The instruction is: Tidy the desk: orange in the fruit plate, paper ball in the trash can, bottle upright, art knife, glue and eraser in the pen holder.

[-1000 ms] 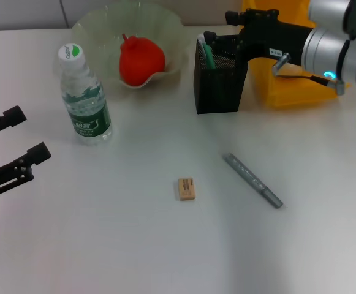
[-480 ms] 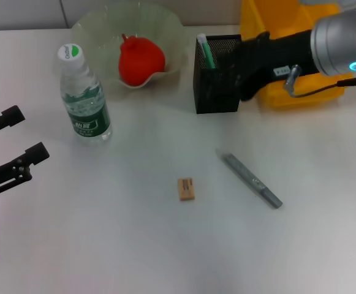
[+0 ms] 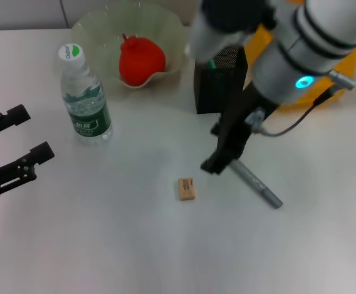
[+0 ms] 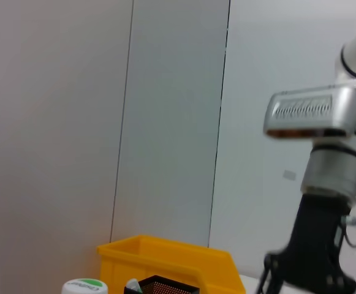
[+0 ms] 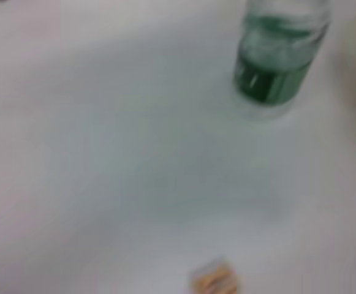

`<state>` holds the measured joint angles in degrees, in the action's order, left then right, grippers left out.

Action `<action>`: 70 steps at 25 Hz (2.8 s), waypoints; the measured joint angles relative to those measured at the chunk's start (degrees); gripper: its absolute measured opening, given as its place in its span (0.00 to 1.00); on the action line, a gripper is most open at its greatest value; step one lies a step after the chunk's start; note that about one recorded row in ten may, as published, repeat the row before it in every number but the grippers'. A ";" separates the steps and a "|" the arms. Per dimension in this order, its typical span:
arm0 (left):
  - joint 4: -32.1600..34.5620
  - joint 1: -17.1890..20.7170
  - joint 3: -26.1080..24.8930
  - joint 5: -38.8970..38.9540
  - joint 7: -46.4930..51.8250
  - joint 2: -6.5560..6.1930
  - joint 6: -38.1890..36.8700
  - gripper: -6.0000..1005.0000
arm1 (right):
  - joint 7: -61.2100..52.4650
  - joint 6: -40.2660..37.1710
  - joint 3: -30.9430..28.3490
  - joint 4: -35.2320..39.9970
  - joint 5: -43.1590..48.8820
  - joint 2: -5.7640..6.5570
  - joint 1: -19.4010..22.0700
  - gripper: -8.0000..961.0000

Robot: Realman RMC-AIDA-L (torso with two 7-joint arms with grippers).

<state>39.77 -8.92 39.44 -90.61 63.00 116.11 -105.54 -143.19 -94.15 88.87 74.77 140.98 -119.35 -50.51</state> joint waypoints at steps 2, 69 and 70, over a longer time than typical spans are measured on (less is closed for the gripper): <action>0.00 0.00 0.00 0.00 0.00 0.00 0.00 0.80 | -0.42 0.18 3.48 -4.88 0.32 -0.20 -2.91 0.75; -0.31 0.09 -0.42 -0.08 0.10 0.11 0.17 0.80 | 3.88 18.15 13.15 -10.42 -1.43 -0.11 -1.10 0.44; -0.31 0.03 -0.42 -0.09 0.10 0.10 0.16 0.80 | 3.70 16.92 10.65 -7.02 0.30 -0.12 0.51 0.44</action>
<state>39.46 -8.89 39.02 -90.70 63.11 116.21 -105.38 -139.49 -77.23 99.51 67.75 141.28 -119.47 -49.99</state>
